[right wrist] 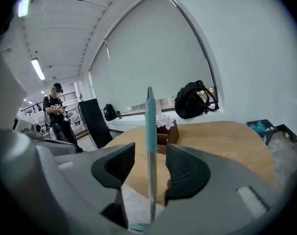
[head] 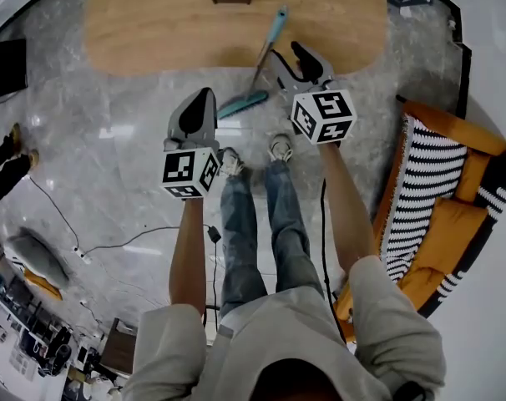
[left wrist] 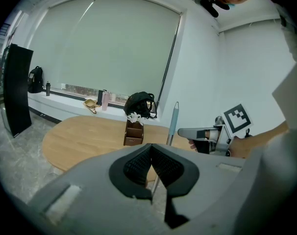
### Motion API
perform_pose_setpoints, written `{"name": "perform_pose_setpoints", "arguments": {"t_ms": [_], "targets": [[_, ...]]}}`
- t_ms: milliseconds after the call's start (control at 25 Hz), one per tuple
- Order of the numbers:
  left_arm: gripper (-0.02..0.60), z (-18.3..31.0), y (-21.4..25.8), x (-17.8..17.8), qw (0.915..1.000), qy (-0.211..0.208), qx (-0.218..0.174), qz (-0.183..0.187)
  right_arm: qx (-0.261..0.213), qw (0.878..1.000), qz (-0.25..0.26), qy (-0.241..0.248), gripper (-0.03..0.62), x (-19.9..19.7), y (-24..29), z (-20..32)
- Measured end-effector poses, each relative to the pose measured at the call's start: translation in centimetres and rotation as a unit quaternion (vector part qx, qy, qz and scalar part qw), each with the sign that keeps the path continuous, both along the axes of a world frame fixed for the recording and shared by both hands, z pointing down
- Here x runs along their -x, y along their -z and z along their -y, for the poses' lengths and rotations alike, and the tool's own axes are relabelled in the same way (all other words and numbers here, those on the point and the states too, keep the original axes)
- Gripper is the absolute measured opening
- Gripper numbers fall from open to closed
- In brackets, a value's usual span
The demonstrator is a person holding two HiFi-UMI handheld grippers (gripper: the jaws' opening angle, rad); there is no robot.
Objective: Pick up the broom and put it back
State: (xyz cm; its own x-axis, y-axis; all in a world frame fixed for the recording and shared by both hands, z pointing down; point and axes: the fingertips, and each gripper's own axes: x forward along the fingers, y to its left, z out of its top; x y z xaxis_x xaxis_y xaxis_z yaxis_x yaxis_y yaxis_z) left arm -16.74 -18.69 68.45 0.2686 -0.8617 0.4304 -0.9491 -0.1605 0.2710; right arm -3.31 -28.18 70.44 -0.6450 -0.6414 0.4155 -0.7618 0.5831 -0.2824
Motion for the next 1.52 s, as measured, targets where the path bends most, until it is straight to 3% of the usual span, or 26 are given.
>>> {"name": "perform_pose_setpoints", "arguments": {"t_ms": [360, 680, 1240, 1520], "targets": [[0.006, -1.2, -0.4, 0.2, 1.0, -0.004, 0.008, 0.001, 0.001, 1.0, -0.005, 0.007, 0.192, 2.2, -0.6, 3.6], [0.005, -1.3, -0.1, 0.5, 1.0, -0.002, 0.006, -0.001, -0.015, 1.0, -0.011, 0.01, 0.097, 2.8, 0.3, 4.0], [0.006, -1.8, 3.4, 1.9, 0.9998, 0.013, -0.018, -0.003, -0.022, 0.998, -0.022, 0.046, 0.095, 4.2, 3.1, -1.6], [0.005, -1.9, 7.9, 3.6, 0.9985, 0.022, -0.05, 0.0, -0.059, 0.995, -0.025, 0.075, 0.095, 6.1, 8.8, -4.7]]}}
